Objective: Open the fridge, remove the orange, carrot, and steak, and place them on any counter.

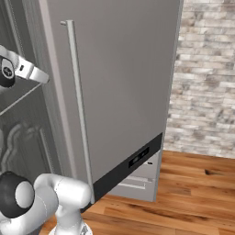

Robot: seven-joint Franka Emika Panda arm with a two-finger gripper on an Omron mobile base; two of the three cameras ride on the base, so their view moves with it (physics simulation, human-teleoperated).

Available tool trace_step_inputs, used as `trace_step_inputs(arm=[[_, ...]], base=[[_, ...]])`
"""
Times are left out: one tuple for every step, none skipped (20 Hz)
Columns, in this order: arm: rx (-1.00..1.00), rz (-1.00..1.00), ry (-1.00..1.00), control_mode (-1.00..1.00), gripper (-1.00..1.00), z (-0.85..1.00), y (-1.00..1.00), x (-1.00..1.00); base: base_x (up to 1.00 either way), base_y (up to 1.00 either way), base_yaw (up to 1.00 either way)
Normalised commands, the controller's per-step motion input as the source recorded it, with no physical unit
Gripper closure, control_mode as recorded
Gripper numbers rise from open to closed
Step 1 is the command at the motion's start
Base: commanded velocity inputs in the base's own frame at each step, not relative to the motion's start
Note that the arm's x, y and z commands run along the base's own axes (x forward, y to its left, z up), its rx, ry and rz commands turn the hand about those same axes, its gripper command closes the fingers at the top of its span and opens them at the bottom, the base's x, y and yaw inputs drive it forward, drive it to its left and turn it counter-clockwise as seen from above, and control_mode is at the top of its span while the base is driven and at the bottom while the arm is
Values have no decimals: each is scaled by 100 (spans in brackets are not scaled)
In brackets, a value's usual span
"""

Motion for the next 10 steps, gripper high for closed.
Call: trace_step_inputs(arm=[[0, 0, -23, -100, -100, 0, 9, 22], [0, 0, -23, -100, -100, 0, 17, 23], [0, 0, -25, -100, -100, 0, 24, 20], [0, 0, -21, -100, -100, 0, 22, 26], [0, 0, -21, -100, -100, 11, 19, 26], [0, 0, -15, -100, -100, 22, 6, 28], [0, 0, -13, -100, -100, 21, 6, 28], [0, 0, -13, -100, -100, 21, 6, 28], [0, -1, -10, -100, -100, 22, 4, 24], [0, -1, -7, -100, -100, 22, 3, 27]], base=[[0, 0, 0], [0, 0, 0], [0, 0, 0], [0, 0, 0], [0, 0, 0], [0, 0, 0], [0, 0, 0], [0, 0, 0], [0, 0, 0], [0, 0, 0]])
